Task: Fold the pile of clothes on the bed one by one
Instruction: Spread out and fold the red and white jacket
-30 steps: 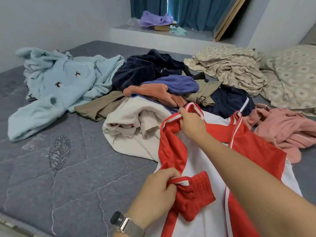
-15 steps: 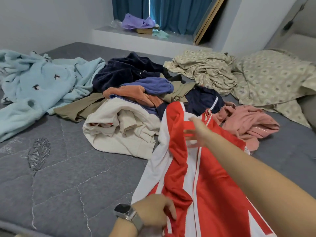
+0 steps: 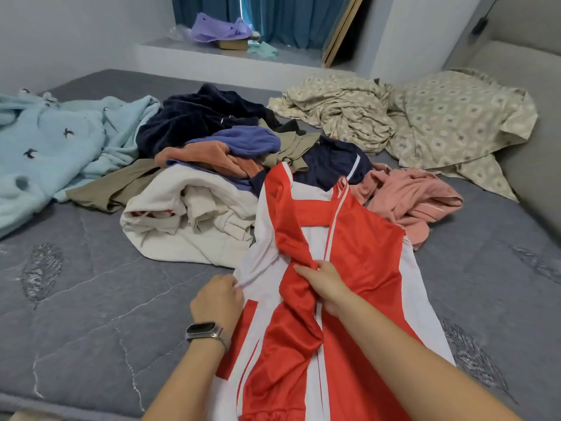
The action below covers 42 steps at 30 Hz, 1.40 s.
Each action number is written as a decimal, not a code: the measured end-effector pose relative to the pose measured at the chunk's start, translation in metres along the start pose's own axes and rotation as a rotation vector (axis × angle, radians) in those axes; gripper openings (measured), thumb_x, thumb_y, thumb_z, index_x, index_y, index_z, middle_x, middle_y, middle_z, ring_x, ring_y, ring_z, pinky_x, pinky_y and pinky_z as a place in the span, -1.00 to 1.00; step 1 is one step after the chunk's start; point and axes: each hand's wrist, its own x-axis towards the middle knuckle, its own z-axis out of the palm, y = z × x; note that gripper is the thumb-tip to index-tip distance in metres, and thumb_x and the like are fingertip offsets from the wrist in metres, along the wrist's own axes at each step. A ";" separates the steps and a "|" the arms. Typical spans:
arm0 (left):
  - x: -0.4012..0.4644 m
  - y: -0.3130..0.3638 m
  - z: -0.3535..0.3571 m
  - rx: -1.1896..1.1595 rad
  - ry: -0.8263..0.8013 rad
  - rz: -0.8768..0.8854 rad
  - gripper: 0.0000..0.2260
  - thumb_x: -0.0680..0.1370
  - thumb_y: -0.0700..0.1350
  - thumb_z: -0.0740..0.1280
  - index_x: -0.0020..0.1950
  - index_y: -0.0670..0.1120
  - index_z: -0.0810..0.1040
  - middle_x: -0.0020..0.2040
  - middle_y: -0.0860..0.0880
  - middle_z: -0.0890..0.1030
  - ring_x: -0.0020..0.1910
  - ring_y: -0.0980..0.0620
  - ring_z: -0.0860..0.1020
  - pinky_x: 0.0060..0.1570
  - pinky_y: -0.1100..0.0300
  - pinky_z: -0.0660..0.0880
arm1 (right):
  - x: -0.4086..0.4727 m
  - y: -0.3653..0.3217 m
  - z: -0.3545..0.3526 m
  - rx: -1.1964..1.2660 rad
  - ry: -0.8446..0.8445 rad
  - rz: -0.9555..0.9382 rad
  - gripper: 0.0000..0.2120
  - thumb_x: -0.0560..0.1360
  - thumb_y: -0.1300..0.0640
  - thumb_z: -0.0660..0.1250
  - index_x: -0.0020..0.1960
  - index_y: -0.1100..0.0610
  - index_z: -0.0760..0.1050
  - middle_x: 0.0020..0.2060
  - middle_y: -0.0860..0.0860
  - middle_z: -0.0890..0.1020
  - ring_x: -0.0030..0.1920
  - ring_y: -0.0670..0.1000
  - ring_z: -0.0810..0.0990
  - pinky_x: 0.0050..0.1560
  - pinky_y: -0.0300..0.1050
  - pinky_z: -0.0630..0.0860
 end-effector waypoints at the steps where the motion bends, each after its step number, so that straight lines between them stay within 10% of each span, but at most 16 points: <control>1: 0.003 -0.006 -0.003 -0.125 0.050 -0.102 -0.85 0.55 -0.04 0.24 -0.02 -0.04 0.57 -0.06 -0.10 0.61 -0.09 -0.17 0.56 -0.22 0.11 0.43 | -0.001 -0.002 -0.008 0.053 0.020 -0.019 -0.97 0.50 0.19 0.39 -0.11 0.15 0.57 -0.20 0.10 0.63 -0.23 0.02 0.58 -0.21 -0.17 0.51; 7: 0.030 -0.046 -0.021 -0.727 0.051 -0.714 -0.63 0.53 -0.08 0.22 0.03 -0.42 0.49 -0.01 -0.37 0.56 0.01 -0.34 0.51 0.05 -0.09 0.43 | -0.017 0.011 -0.047 0.101 0.061 0.064 -0.69 0.46 0.09 0.45 0.13 0.23 0.55 -0.02 0.14 0.68 -0.09 0.07 0.64 -0.06 -0.11 0.58; 8: 0.026 -0.042 -0.025 -0.644 0.054 -0.620 -0.84 0.49 -0.08 0.23 -0.07 -0.17 0.47 -0.06 -0.35 0.53 -0.06 -0.32 0.50 -0.06 -0.10 0.43 | -0.027 0.013 -0.048 0.147 0.001 0.114 -0.61 0.42 0.06 0.48 0.17 0.20 0.53 -0.01 0.13 0.69 -0.04 0.08 0.66 0.03 -0.05 0.60; 14: 0.032 -0.003 -0.001 -0.010 0.253 0.373 -0.44 0.25 -0.27 0.47 0.25 -0.06 0.51 0.16 -0.13 0.53 0.04 -0.19 0.51 -0.11 -0.03 0.53 | -0.082 0.017 -0.056 0.343 -0.435 0.280 -0.49 0.38 0.10 0.50 0.28 0.02 0.42 0.09 0.09 0.66 0.03 0.08 0.65 0.05 0.11 0.58; 19: 0.069 0.023 0.029 0.317 0.153 0.622 -0.71 0.40 -0.16 0.21 0.04 0.04 0.60 -0.11 -0.11 0.60 -0.28 -0.14 0.55 -0.42 0.08 0.48 | -0.087 0.018 -0.060 0.117 -0.613 0.316 -0.23 0.28 0.21 0.56 0.36 -0.07 0.25 0.14 0.02 0.64 0.08 0.05 0.64 0.05 0.12 0.57; 24: 0.106 0.019 -0.002 0.049 0.005 0.266 -0.71 0.51 -0.24 0.22 0.07 0.07 0.60 0.06 -0.05 0.60 0.03 -0.16 0.56 -0.04 0.04 0.50 | -0.095 0.020 -0.074 0.176 -0.647 0.204 -0.13 0.33 0.47 0.40 0.38 -0.26 0.22 0.06 0.13 0.62 -0.07 0.05 0.64 -0.10 -0.04 0.62; 28: 0.135 0.001 -0.023 -0.666 -0.036 -0.100 -0.55 0.42 -0.43 0.13 -0.10 0.03 0.67 0.01 -0.22 0.66 -0.09 -0.19 0.58 0.12 -0.14 0.49 | -0.107 0.022 -0.082 0.125 -0.287 -0.101 -0.25 0.25 0.41 0.37 0.23 -0.26 0.38 -0.11 0.05 0.67 -0.27 -0.03 0.61 -0.22 -0.15 0.53; 32: 0.154 -0.025 -0.019 -0.519 -0.031 0.005 -0.55 0.34 -0.38 0.15 -0.26 0.10 0.71 -0.11 -0.19 0.65 -0.02 -0.23 0.62 0.20 -0.03 0.49 | -0.138 0.034 -0.074 -0.623 -0.044 -0.465 -0.26 0.31 0.29 0.21 0.22 -0.46 0.20 0.07 -0.26 0.45 0.03 -0.18 0.53 -0.04 -0.24 0.45; 35: 0.152 -0.013 -0.023 -0.114 -0.199 0.102 -0.64 0.43 -0.39 0.24 -0.09 0.04 0.65 0.07 -0.19 0.63 0.04 -0.18 0.57 0.12 0.14 0.46 | -0.110 0.086 -0.056 -0.997 -0.018 -0.299 -0.53 0.39 0.03 0.17 0.22 -0.40 0.36 0.08 0.20 0.30 0.18 0.06 0.52 -0.15 0.11 0.44; 37: 0.144 0.002 -0.031 0.267 -0.334 0.166 -0.66 0.43 -0.23 0.31 0.08 0.16 0.59 0.27 -0.16 0.49 0.21 -0.18 0.49 0.19 0.12 0.43 | -0.114 0.118 -0.042 -0.935 -0.219 -0.366 -0.74 0.43 -0.22 0.18 0.10 -0.31 0.47 0.03 0.30 0.32 0.23 0.10 0.51 0.03 0.28 0.42; 39: 0.136 0.024 -0.040 0.414 -0.284 0.197 -0.70 0.41 -0.11 0.29 0.10 0.13 0.58 0.28 -0.13 0.42 0.26 -0.21 0.41 0.19 0.04 0.41 | -0.146 0.082 -0.029 -0.705 -0.440 -0.220 -0.80 0.52 -0.16 0.04 -0.01 -0.39 0.41 0.27 -0.01 0.43 0.32 0.01 0.43 0.29 0.08 0.30; 42: 0.128 0.062 -0.048 0.020 -0.024 0.276 -0.76 0.30 -0.06 0.24 -0.13 -0.11 0.59 -0.07 -0.14 0.57 -0.02 -0.18 0.52 -0.06 0.02 0.49 | -0.149 0.045 -0.027 -0.605 -0.489 -0.150 -0.69 0.58 -0.02 0.11 -0.08 -0.44 0.46 0.41 -0.04 0.38 0.40 0.01 0.34 0.47 -0.06 0.16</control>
